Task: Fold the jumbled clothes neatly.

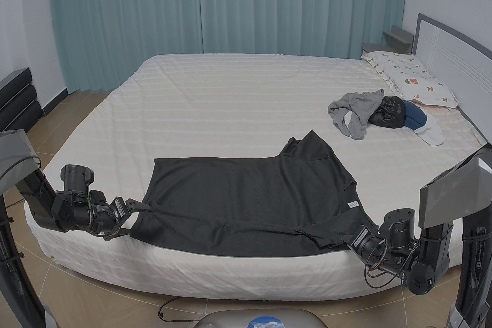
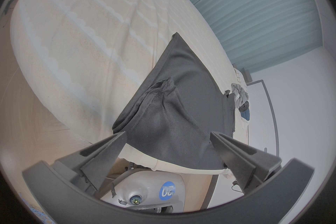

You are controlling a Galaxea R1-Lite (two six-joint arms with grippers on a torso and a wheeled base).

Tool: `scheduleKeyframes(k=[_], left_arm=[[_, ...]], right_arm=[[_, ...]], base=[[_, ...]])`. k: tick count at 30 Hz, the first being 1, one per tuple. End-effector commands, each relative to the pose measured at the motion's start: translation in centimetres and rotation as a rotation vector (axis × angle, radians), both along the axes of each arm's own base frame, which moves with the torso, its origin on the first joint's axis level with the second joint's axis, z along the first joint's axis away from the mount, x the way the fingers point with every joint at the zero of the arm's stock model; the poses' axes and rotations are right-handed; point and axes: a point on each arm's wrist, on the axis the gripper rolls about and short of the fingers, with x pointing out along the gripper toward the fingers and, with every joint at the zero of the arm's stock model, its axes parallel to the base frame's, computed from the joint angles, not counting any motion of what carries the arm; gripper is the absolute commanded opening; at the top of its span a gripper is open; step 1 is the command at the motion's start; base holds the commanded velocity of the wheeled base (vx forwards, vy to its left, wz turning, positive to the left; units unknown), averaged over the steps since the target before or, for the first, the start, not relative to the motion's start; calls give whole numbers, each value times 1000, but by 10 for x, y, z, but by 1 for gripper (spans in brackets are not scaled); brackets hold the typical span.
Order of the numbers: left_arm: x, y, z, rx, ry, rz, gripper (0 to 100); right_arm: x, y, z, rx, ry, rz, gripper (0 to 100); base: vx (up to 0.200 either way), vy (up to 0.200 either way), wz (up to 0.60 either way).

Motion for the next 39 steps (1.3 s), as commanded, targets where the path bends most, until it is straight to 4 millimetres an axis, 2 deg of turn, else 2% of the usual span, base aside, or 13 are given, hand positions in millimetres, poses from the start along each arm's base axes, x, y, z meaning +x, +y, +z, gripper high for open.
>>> scheduleKeyframes(k=[1, 7, 8, 14, 16, 22, 26, 28, 33, 35, 39], left_arm=[[0, 0, 0, -1, -1, 0, 100], [0, 0, 0, -1, 1, 0, 100], [0, 0, 0, -1, 1, 0, 100], [0, 0, 0, -2, 1, 1, 100], [0, 0, 1, 0, -2, 0, 100], [0, 1, 7, -4, -21, 9, 100], [0, 4, 11, -6, -32, 18, 100], [0, 5, 11, -5, -34, 20, 100], [0, 5, 10, -6, -30, 21, 100], [2, 7, 10, -7, -33, 28, 100], [4, 11, 11, -6, -41, 40, 100]], right_arm=[[-3, -1, 2, -1, 1, 3, 0], [-6, -1, -3, -15, 26, 6, 0], [-7, -2, -3, -17, 33, 8, 100], [-16, -5, -4, -64, 46, 39, 100], [-13, -6, 3, -63, 13, 33, 100], [-3, -7, 39, -32, -143, 35, 100], [2, -10, 48, -36, -191, 24, 100], [13, -9, 53, -25, -235, 14, 100], [26, 0, 43, -18, -234, 35, 100], [36, 11, 22, -24, -199, 70, 100], [44, 19, 0, -30, -171, 82, 100]], base=[[0, 0, 0], [0, 0, 0], [0, 0, 0], [0, 0, 0], [0, 0, 0], [0, 0, 0], [0, 0, 0], [0, 0, 0], [0, 0, 0], [0, 0, 0], [0, 0, 0]])
